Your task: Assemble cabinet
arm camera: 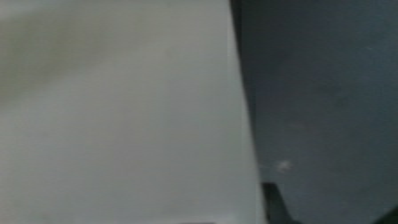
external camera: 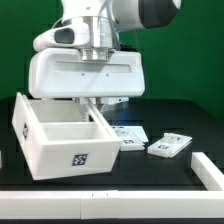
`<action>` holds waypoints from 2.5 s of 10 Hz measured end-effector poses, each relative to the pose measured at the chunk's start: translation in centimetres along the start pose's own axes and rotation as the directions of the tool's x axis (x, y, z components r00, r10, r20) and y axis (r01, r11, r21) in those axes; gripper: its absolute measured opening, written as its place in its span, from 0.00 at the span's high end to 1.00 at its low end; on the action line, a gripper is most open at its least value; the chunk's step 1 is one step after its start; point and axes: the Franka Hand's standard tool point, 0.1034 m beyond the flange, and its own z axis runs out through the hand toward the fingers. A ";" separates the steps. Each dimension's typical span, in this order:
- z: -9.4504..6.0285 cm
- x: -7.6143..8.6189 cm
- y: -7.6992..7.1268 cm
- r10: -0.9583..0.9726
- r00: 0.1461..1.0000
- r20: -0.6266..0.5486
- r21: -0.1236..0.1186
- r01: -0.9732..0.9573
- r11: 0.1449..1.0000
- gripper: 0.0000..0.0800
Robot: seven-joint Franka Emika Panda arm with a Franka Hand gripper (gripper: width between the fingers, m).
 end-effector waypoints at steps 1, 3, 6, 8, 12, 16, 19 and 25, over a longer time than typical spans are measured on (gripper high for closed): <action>0.0 -0.4 0.6 -0.012 1.000 -0.014 -0.023 0.011 1.000 0.96; 0.4 -0.3 0.0 0.034 0.999 -0.008 -0.013 -0.034 0.999 0.96; 2.9 3.1 -3.2 0.279 0.960 -0.003 0.060 -0.279 0.959 0.96; 3.1 3.4 -3.8 0.317 0.949 -0.003 0.059 -0.316 0.947 0.96; 4.0 3.7 -6.3 0.433 0.901 0.020 0.073 -0.433 0.898 0.96; 6.3 6.7 -10.5 0.501 0.864 0.036 0.107 -0.502 0.858 0.96; 6.3 6.9 -10.5 0.504 0.863 0.035 0.107 -0.505 0.856 0.96; 6.9 6.6 -12.3 0.555 0.817 0.156 0.112 -0.573 0.812 0.22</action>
Offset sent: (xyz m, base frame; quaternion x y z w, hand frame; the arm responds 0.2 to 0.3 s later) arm 0.0139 0.0734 -0.0303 0.0182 0.0292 0.1734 0.9842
